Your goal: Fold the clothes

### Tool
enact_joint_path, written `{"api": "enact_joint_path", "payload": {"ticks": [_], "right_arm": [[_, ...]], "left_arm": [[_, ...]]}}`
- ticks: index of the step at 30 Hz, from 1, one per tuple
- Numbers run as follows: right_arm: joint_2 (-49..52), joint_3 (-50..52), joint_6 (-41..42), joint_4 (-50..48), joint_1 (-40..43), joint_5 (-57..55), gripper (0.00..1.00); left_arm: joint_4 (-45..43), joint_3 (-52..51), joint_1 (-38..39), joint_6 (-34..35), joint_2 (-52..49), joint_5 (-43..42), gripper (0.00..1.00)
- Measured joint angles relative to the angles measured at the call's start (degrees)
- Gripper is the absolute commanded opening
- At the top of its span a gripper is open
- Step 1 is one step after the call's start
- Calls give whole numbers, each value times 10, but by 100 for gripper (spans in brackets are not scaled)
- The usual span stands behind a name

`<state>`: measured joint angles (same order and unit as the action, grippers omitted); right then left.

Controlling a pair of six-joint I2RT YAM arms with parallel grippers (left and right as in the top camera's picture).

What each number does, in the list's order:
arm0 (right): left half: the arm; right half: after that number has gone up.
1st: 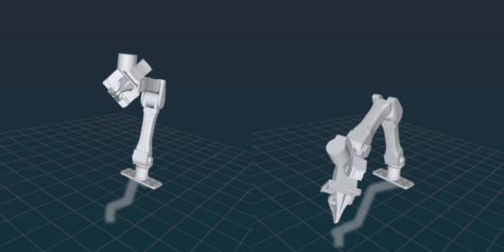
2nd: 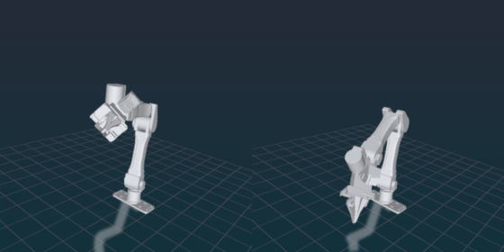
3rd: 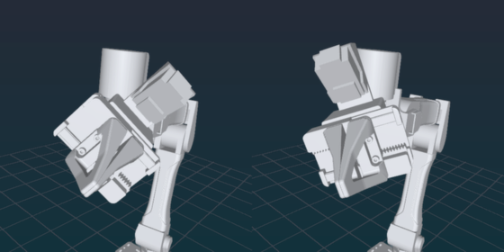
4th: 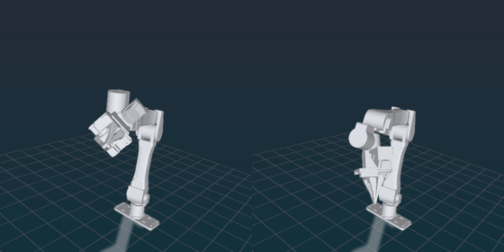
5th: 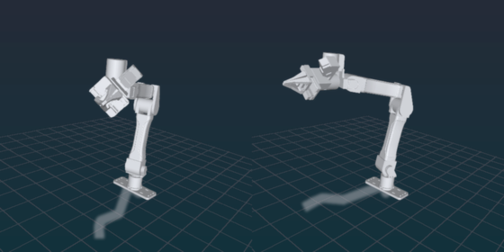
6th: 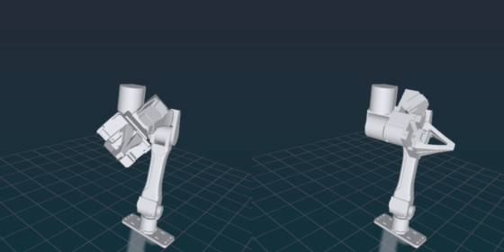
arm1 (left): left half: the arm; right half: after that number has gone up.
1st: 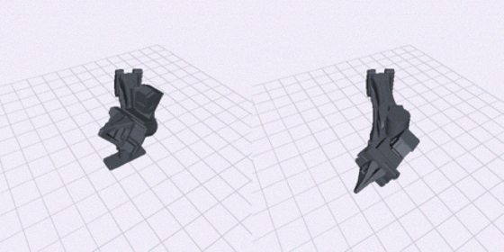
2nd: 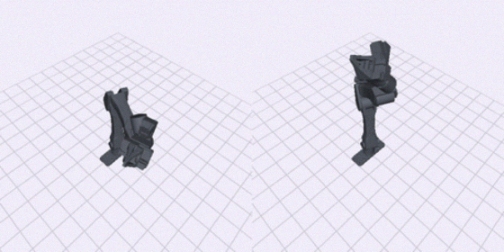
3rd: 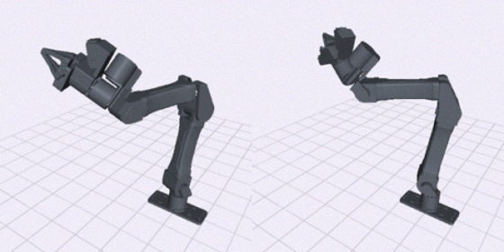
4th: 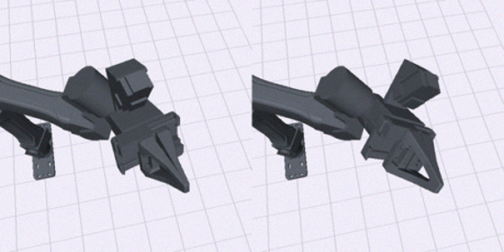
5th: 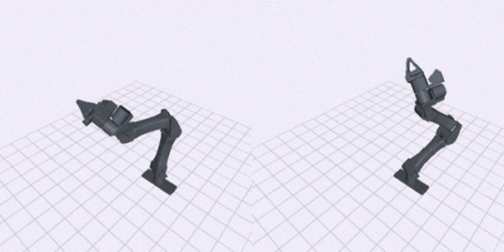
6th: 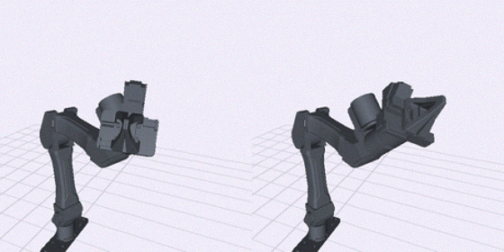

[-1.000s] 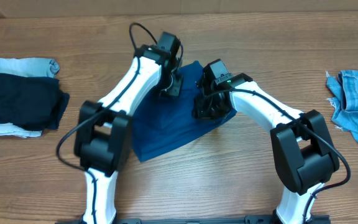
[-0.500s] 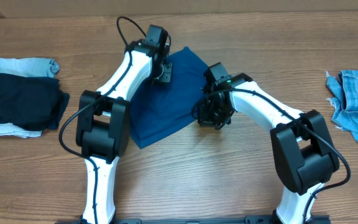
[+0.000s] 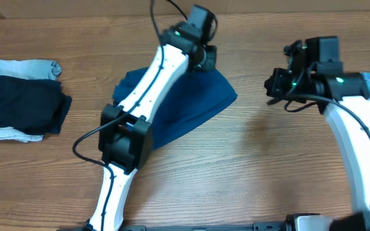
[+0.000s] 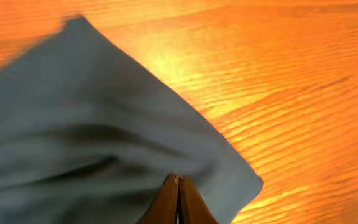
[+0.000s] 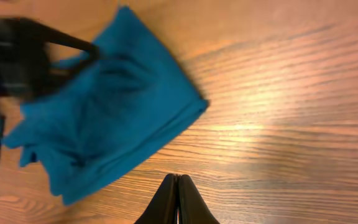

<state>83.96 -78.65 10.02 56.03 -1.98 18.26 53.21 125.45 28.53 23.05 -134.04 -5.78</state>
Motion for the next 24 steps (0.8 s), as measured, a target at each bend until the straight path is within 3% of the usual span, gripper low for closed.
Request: {"api": "enact_joint_path", "payload": {"ticks": [3, 9, 15, 19, 20, 22, 24], "right_arm": [[-43, 0, -4, 2, 0, 5, 4], [-46, 0, -7, 19, 0, 7, 4], [-46, 0, -7, 18, 0, 8, 4], [-46, 0, -9, 25, 1, 9, 24], [-46, 0, -10, 27, 2, 9, 36], [-42, 0, -7, 27, 13, 10, 68], [-17, 0, -8, 24, 34, 14, 77]], "left_arm": [[-41, -92, 22, 70, -1, 5, 4], [-115, -200, 48, 83, -1, -37, 4], [11, -204, 73, 9, 4, -145, 4], [41, -201, 99, -23, 4, -162, 7], [71, -186, 98, -26, 4, -161, 13], [145, -124, 94, -38, 4, -161, 14], [209, -45, 89, -40, 13, -161, 15]]}}
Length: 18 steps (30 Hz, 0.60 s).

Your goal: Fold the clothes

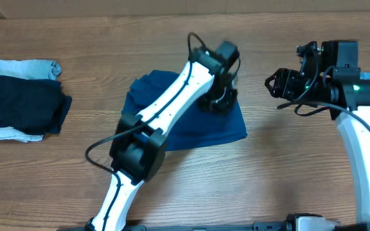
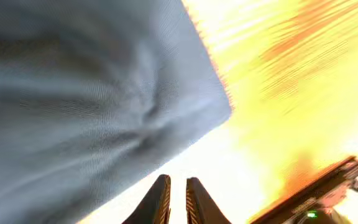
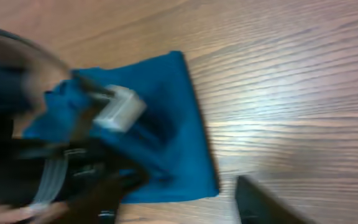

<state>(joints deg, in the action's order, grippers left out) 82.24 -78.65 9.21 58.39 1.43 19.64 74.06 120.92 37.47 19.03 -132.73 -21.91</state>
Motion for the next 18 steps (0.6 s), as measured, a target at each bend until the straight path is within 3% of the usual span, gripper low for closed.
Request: {"api": "enact_joint_path", "payload": {"ticks": [5, 6, 7, 8, 9, 10, 13, 18], "right_arm": [[139, 0, -35, -23, 15, 87, 97], [174, 0, -52, -30, 15, 113, 98], [202, 0, -75, -38, 15, 137, 99], [216, 0, -96, -42, 15, 149, 100], [261, 0, -114, -56, 15, 188, 100], [287, 0, -130, -68, 15, 215, 100], [331, 0, -142, -98, 14, 241, 100], [393, -1, -148, -119, -3, 295, 98]], "left_arm": [[116, 134, -3, 8, 87, 94, 21], [139, 146, -11, 17, 119, 138, 32], [161, 151, -22, 30, 152, 178, 56], [182, 152, -37, 40, 181, 211, 94], [196, 152, -59, 55, 213, 246, 100], [210, 153, -101, 77, 266, 292, 100], [220, 156, -162, 96, 338, 321, 100], [226, 160, -200, 97, 401, 336, 100]]}}
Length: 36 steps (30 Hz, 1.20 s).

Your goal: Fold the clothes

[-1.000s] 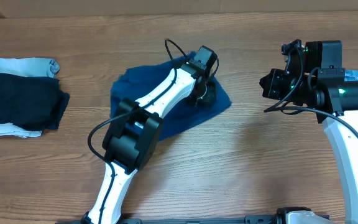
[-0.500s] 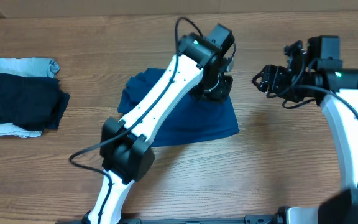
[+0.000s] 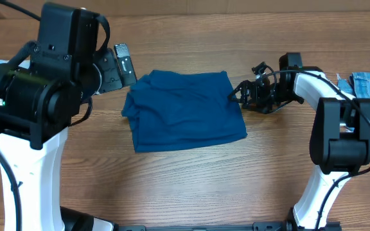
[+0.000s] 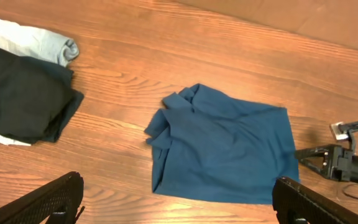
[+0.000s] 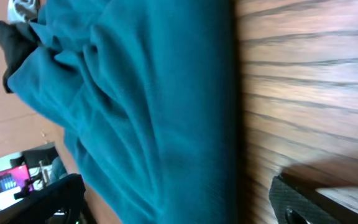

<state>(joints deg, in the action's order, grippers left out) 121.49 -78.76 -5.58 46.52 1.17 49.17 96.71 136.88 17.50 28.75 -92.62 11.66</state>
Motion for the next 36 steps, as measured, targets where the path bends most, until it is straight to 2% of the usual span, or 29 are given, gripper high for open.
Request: {"api": "enact_joint_path", "payload": {"ticks": [5, 6, 7, 9, 11, 12, 14, 21, 24, 28, 32, 36], "right_arm": [[14, 0, 0, -26, -78, 8, 64], [18, 0, 2, -27, -85, 6, 53], [19, 2, 7, -27, -84, -2, 36], [19, 2, 20, -25, -73, -13, 18], [19, 3, 25, -16, -51, -17, 6], [19, 3, 27, -9, -40, -16, 4], [10, 5, 27, 7, -18, -16, 4], [-157, 4, 28, 91, 95, -141, 4], [-173, -13, 28, 121, 98, -163, 4], [-184, -66, 41, 143, 19, -179, 4], [-195, -112, 87, 138, -142, -254, 4], [-193, -112, 131, 99, -258, -329, 4]], "left_arm": [[0, 0, 0, -2, -3, 0, 100], [0, 0, 0, -2, -3, 0, 100], [0, 0, 0, -2, -4, 0, 100], [0, 0, 0, -2, -4, 0, 100], [0, 0, 0, -2, -4, 0, 100], [0, 0, 0, -2, -4, 0, 100], [0, 0, 0, -2, -4, 0, 100], [0, 0, 0, -2, -4, 0, 100], [0, 0, 0, -2, -4, 0, 100], [0, 0, 0, -2, -4, 0, 100], [0, 0, 0, -2, -4, 0, 100], [0, 0, 0, -2, -4, 0, 100]]}}
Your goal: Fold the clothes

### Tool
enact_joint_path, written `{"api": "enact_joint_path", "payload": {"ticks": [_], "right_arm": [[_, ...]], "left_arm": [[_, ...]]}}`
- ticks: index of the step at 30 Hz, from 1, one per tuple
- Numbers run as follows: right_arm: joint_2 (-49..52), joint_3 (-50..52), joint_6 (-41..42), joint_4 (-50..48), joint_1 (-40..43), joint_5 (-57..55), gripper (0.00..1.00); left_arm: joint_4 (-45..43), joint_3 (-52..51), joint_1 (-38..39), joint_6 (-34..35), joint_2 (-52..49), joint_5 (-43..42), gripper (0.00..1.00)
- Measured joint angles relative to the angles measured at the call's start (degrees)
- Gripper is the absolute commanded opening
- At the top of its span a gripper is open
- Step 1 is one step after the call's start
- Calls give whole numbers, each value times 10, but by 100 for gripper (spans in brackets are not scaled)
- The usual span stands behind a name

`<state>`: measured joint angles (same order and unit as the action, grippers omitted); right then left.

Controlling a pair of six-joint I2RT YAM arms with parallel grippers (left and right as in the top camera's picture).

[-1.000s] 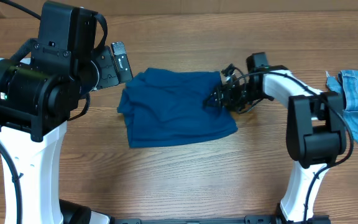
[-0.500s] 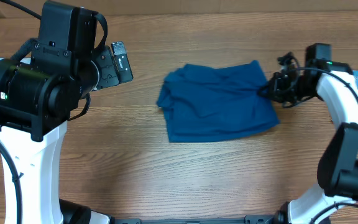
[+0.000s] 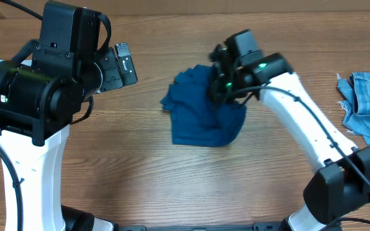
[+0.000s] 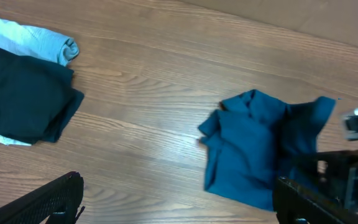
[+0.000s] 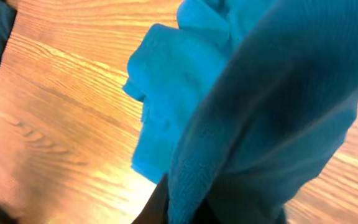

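Note:
The blue garment lies bunched at the table's middle, its right part lifted. My right gripper is shut on that lifted edge, and in the right wrist view the blue fabric drapes from the gripper and hides its fingertips. My left gripper hangs high over the table's left side, open wide, with only its two fingers showing at the frame's bottom corners. From there the blue garment is seen well below it.
A stack of folded dark clothes over a light grey piece sits at the far left. Denim fabric lies at the right table edge. The raised left arm's body blocks much of the overhead view's left side.
My right gripper was open at table level by the garment's right edge. It is now shut on that edge, raised and further left over the garment, which is bunched narrower. The left arm has not moved.
First my left gripper was shut on the garment's far corner while the right one hung shut, apart. Then the left gripper stood slightly open over the flatter garment. Then it was high at left, wide open, the right at the garment's edge, which the right now holds up.

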<state>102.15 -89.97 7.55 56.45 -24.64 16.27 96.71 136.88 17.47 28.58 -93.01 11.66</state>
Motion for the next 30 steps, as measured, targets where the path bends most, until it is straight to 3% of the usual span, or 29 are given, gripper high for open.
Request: {"api": "enact_joint_path", "payload": {"ticks": [4, 7, 17, 22, 25, 29, 30], "right_arm": [[82, -3, 48, -69, -59, -21, 4], [150, -3, 64, -63, -67, -22, 4], [141, -5, 72, -50, -62, -12, 4], [-14, -9, 72, 30, 43, -70, 4], [-9, -11, 43, 66, 131, -93, 4], [-7, -11, 16, 90, 162, -103, 4], [-7, -11, 12, 94, 169, -103, 4]], "left_arm": [[0, 0, 0, 0, 0, 0, 100], [0, 0, 0, 0, 0, 0, 100], [0, 0, 0, 0, 0, 0, 100], [0, 0, 0, 0, 0, 0, 100], [0, 0, 0, 0, 0, -3, 100], [-6, 0, 0, 3, 0, -26, 100], [-15, 0, 0, 5, 0, -33, 96]]}}
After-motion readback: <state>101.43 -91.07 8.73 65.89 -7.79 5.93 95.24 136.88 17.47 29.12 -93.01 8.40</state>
